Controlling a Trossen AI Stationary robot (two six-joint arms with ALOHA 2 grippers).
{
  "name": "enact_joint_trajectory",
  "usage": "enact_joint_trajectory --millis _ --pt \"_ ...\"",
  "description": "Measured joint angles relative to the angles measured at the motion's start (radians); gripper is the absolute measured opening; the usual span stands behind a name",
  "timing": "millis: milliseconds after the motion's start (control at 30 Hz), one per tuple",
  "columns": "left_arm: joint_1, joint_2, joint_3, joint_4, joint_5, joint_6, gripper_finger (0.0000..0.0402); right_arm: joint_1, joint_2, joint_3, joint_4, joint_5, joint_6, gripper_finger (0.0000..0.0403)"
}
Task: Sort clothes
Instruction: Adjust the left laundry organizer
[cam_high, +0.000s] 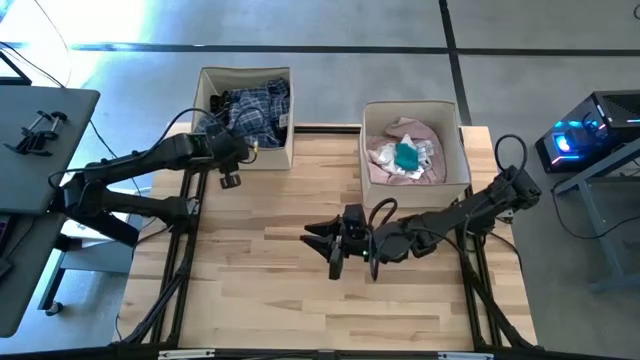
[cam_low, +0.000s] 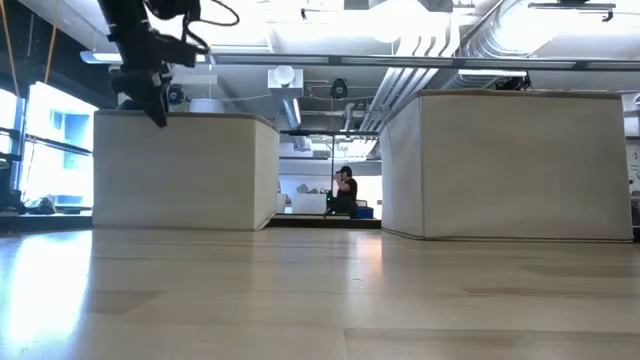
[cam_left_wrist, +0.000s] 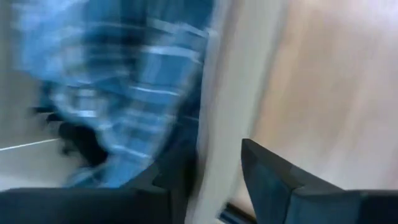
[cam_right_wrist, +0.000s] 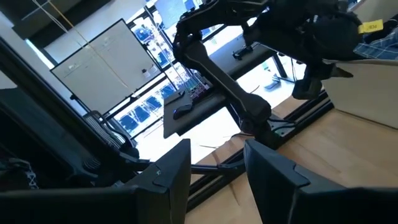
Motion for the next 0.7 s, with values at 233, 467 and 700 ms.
enact_joint_trajectory --millis 233,467,700 --pt "0.006 -0.011 0.000 -0.101 0.185 -0.048 0.0026 0.001 0.000 0.000 -0.003 -0.001 -0.005 0.0137" --pt "-0.066 -0.073 0.001 -0.195 0.312 -0.202 0.0006 -0.003 0.000 0.001 -0.032 -0.002 -0.006 0.0137" --pt "-0.115 -0.144 0.001 -0.262 0.473 -0.391 0.0002 -0.018 0.000 0.001 -0.066 -0.007 -0.008 0.0137"
